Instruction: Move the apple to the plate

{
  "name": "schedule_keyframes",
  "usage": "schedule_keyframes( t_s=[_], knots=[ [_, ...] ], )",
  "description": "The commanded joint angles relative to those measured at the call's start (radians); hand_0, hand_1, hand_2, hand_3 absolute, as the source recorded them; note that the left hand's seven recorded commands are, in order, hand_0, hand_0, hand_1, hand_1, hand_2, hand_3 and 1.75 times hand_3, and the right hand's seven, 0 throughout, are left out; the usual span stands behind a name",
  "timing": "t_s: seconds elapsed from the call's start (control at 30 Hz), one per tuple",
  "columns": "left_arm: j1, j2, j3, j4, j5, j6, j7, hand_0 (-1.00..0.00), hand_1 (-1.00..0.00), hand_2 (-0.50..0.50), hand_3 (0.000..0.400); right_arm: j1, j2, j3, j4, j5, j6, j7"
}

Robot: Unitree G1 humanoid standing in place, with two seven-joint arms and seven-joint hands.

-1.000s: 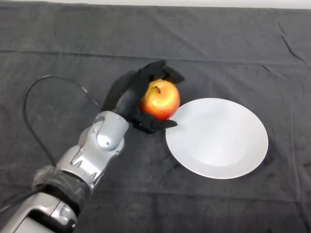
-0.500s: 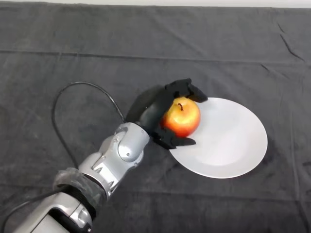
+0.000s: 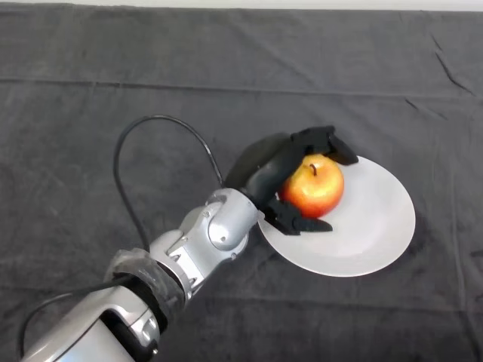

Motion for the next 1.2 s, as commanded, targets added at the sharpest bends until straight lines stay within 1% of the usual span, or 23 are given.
schedule_keyframes(
  t_s=[0.03, 0.07, 0.1, 0.13, 0.17, 0.2, 0.23, 0.27, 0.5, 0.77, 0.93, 1.2],
  knots=[
    [-0.061, 0.005, -0.021, 0.033, -0.022, -0.027, 0.014, -1.0, -1.0, 0.0, 0.4, 0.007, 0.001, -0.0117, -0.027, 0.0236, -0.01, 0.0047],
    [-0.063, 0.005, -0.028, 0.036, -0.027, -0.029, 0.012, -1.0, -1.0, 0.0, 0.4, 0.006, 0.001, -0.0118, -0.027, 0.0236, -0.01, 0.0049],
    [-0.065, 0.005, -0.034, 0.038, -0.032, -0.03, 0.011, -1.0, -0.89, -0.06, 0.4, 0.006, 0.001, -0.0119, -0.027, 0.0237, -0.01, 0.0051],
    [-0.067, 0.006, -0.039, 0.041, -0.038, -0.031, 0.009, -0.87, -0.76, -0.06, 0.35, 0.006, 0.0, -0.0119, -0.026, 0.0237, -0.01, 0.0053],
    [-0.069, 0.006, -0.044, 0.043, -0.043, -0.031, 0.007, -0.87, -0.76, -0.06, 0.35, 0.006, 0.0, -0.012, -0.026, 0.0237, -0.01, 0.0055],
    [-0.071, 0.006, -0.048, 0.046, -0.047, -0.031, 0.005, -0.35, -0.52, 0.08, 0.207, 0.006, 0.0, -0.0121, -0.026, 0.0237, -0.01, 0.0057],
    [-0.073, 0.007, -0.052, 0.048, -0.052, -0.032, 0.003, -0.2, -0.38, 0.09, 0.154, 0.006, 0.0, -0.0121, -0.025, 0.0238, -0.01, 0.0059],
    [-0.075, 0.007, -0.057, 0.05, -0.057, -0.032, 0.002, 0.0, 0.0, 0.0, 0.002, 0.006, 0.0, -0.0122, -0.025, 0.0238, -0.01, 0.0061],
    [-0.084, 0.011, -0.077, 0.058, -0.083, -0.033, -0.005, 0.0, 0.0, 0.0, 0.0, 0.005, -0.001, -0.0126, -0.023, 0.0239, -0.011, 0.0074],
    [-0.095, 0.039, -0.061, 0.04, -0.104, -0.036, -0.009, 0.0, 0.0, 0.0, 0.0, 0.005, -0.001, -0.013, -0.021, 0.024, -0.011, 0.0085],
    [-0.09, 0.077, -0.029, -0.009, -0.105, -0.035, 0.001, 0.0, 0.0, 0.0, 0.0, 0.005, -0.002, -0.0131, -0.021, 0.0239, -0.012, 0.0089],
    [-0.042, 0.15, 0.034, -0.146, -0.083, -0.026, 0.054, 0.0, 0.0, 0.0, 0.0, 0.005, -0.001, -0.013, -0.021, 0.0237, -0.012, 0.0088]
  ],
)
